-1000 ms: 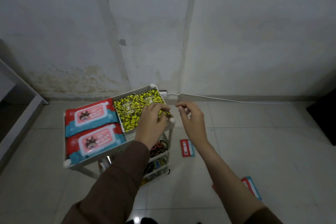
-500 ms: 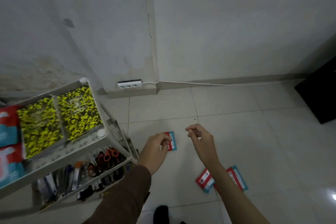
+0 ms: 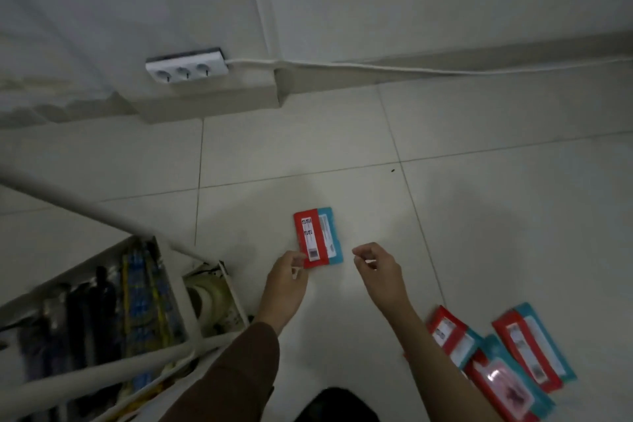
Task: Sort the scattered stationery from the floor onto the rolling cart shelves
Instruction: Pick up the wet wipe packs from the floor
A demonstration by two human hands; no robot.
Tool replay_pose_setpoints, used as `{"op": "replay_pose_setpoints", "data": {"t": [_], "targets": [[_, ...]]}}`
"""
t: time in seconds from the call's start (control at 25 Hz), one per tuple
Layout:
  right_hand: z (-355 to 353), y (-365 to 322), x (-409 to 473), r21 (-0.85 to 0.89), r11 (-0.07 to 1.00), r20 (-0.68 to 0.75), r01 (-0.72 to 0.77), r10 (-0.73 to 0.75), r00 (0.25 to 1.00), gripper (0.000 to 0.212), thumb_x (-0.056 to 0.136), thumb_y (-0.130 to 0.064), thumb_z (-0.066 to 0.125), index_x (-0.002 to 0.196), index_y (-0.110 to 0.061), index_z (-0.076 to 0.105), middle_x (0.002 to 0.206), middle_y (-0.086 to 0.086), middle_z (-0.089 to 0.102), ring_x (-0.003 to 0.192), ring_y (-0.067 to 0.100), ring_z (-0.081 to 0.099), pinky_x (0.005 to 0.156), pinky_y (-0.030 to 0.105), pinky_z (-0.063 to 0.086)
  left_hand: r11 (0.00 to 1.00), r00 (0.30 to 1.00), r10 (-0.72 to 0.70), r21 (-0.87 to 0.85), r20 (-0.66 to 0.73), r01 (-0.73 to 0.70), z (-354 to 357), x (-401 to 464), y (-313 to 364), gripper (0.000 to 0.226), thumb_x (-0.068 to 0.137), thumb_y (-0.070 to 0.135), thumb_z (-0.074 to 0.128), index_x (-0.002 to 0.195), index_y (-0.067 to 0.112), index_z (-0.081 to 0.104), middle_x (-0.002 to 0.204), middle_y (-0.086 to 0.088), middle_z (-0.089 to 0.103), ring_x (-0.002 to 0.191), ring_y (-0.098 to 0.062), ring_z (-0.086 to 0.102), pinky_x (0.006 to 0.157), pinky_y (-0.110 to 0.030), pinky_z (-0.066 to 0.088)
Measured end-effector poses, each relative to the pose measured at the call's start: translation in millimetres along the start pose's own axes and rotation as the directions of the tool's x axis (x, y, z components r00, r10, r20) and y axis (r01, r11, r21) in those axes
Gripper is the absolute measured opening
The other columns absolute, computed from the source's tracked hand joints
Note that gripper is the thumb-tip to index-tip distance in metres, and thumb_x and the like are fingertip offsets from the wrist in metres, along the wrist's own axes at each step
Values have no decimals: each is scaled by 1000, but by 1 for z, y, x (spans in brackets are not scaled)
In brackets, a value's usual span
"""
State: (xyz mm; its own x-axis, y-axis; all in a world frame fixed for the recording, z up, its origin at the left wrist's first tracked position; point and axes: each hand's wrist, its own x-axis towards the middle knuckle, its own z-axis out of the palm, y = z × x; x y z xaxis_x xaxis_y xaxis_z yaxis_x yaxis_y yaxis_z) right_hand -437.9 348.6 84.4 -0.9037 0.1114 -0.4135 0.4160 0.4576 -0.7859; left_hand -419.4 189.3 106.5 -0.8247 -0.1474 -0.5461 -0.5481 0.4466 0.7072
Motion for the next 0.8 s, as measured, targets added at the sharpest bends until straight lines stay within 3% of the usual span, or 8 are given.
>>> {"op": "replay_pose_setpoints", "data": {"t": [0.12,0.24,0.28,0.4,0.52,0.64,0.72,0.8], "targets": [[51,60,51,-31,995,83,-100,102,991,30,93,-15,54,122,-10,52,125,10,57,107,17,55,82,17,40,1000,1000,12,-9,20,-11,37,57,-48,21,97,24,44,117,28,47,107,13,42,94,4,43,86,-16,35],[91,94,87,-36,988,83,-148,150,985,47,92,-21,57,135,-10,40,135,12,48,122,24,49,96,29,41,996,997,68,-53,27,-66,63,95,-77,15,94,31,47,103,42,42,94,28,41,78,20,45,69,0,35],[103,102,95,-16,986,74,-164,165,984,51,91,-23,58,137,-11,37,136,13,46,123,26,48,100,34,41,995,996,87,-60,33,-85,71,106,-88,16,94,33,47,106,42,43,99,28,44,81,21,46,73,0,36],[129,121,112,39,981,19,-192,191,981,55,91,-23,58,138,-10,32,131,16,49,118,27,52,100,42,46,993,992,97,-68,79,-92,87,129,-115,32,97,30,42,129,32,44,130,10,47,106,8,43,97,-19,33],[136,124,115,250,930,-15,-269,281,959,39,91,-13,57,127,-5,46,123,16,57,106,23,59,90,29,49,994,993,29,-108,118,-16,94,128,-125,40,100,27,35,140,29,33,138,6,39,116,0,35,100,-25,29],[135,112,102,268,960,-79,-82,107,991,9,90,-6,56,98,-7,60,100,15,63,87,24,61,69,19,48,974,989,4,-224,151,30,93,124,-111,44,100,41,26,140,26,35,137,4,45,122,-7,43,107,-30,33],[130,98,83,152,983,-113,101,-84,990,12,88,-4,57,97,-10,62,98,10,58,89,23,57,70,22,48,872,984,-51,-474,170,127,86,122,-90,48,98,45,26,134,18,42,130,-7,55,118,-19,54,102,-34,42],[118,83,57,-73,964,-135,256,-264,955,26,86,-4,59,109,-17,63,107,2,55,98,17,49,75,23,47,708,983,-86,-685,160,173,76,111,-61,42,96,44,35,122,16,51,120,-11,61,109,-24,60,94,-33,48]]}}
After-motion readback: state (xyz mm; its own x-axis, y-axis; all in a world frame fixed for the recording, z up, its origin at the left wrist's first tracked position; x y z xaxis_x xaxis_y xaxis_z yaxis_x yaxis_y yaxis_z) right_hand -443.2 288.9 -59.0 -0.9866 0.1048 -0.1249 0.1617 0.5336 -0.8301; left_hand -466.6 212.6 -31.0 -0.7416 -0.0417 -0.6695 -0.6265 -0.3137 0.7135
